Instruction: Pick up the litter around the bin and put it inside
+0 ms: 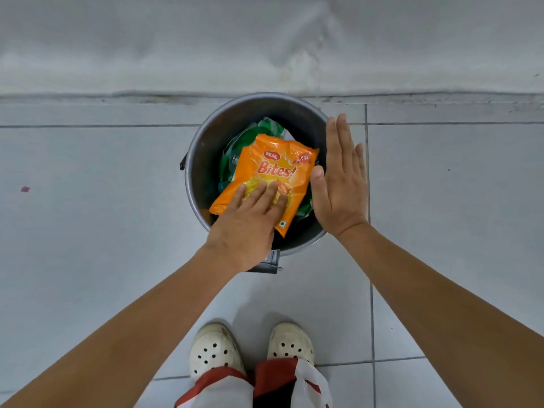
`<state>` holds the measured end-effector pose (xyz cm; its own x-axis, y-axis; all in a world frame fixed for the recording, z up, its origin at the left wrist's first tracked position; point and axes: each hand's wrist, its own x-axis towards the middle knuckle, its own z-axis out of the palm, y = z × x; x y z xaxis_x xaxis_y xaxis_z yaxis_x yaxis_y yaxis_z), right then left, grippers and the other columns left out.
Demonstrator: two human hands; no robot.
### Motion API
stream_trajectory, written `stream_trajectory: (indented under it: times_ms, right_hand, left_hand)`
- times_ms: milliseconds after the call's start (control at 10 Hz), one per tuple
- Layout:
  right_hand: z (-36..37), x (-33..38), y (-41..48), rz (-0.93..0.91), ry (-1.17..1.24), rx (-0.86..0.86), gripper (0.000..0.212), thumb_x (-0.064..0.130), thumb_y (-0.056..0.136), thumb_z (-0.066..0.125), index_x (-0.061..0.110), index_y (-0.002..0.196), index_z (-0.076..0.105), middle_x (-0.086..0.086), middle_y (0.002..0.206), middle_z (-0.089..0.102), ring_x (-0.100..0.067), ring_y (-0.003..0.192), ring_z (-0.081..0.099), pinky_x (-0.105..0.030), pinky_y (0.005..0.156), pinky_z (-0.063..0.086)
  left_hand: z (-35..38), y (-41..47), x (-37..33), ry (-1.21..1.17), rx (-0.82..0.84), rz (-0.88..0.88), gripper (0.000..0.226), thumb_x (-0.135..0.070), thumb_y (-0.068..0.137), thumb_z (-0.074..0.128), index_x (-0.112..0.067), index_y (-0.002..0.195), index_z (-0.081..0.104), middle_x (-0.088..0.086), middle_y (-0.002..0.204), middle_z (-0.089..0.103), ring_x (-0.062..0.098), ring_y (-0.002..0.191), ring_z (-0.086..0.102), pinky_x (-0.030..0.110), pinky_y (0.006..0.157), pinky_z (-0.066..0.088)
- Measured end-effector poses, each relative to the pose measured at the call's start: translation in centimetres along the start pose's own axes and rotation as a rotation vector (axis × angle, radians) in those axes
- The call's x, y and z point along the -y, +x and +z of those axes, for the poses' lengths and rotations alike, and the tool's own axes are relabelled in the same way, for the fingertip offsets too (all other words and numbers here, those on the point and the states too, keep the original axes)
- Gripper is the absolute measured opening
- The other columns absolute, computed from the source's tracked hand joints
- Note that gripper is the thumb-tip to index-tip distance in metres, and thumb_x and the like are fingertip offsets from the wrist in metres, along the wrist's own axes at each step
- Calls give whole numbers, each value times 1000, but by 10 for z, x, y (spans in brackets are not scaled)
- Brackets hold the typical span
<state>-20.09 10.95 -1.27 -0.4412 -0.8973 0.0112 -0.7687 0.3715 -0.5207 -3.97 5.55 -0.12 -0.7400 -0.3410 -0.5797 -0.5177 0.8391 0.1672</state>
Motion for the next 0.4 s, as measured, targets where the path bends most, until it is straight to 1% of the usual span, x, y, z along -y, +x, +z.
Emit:
stream_trajectory:
  times_ms: [100,200,300,400]
  right_hand:
    - [2,-2,1,-3,-43,13,69,46,95,15,7,151,17,-13,160,15,-23,148,10,-48,120,10]
    - [4,-3,1,4,-91,31,71,51,95,14,7,151,16,-12,160,14,-23,148,9,-49,120,9]
    - [2,2,0,16,-189,47,74,56,95,14,9,152,12,-12,161,11,-24,148,6,-50,120,5]
    - [1,8,-3,33,-332,95,77,60,95,14,9,152,8,-11,161,8,-24,148,4,-50,118,1]
  left_hand:
    - [-2,9,2,-79,68,-38,66,-40,100,26,-22,154,-9,4,164,-11,25,151,-10,48,123,-5]
    - [-5,6,3,-121,-116,-29,68,-46,97,25,-21,155,-1,6,165,-2,26,151,-6,49,121,-5]
    - [-4,-12,5,-165,-454,-111,75,-55,93,31,-16,155,13,14,163,10,31,151,5,53,121,4]
    - [-3,-37,18,-133,-577,-288,80,-62,93,33,-13,154,16,19,161,11,33,150,8,56,120,7]
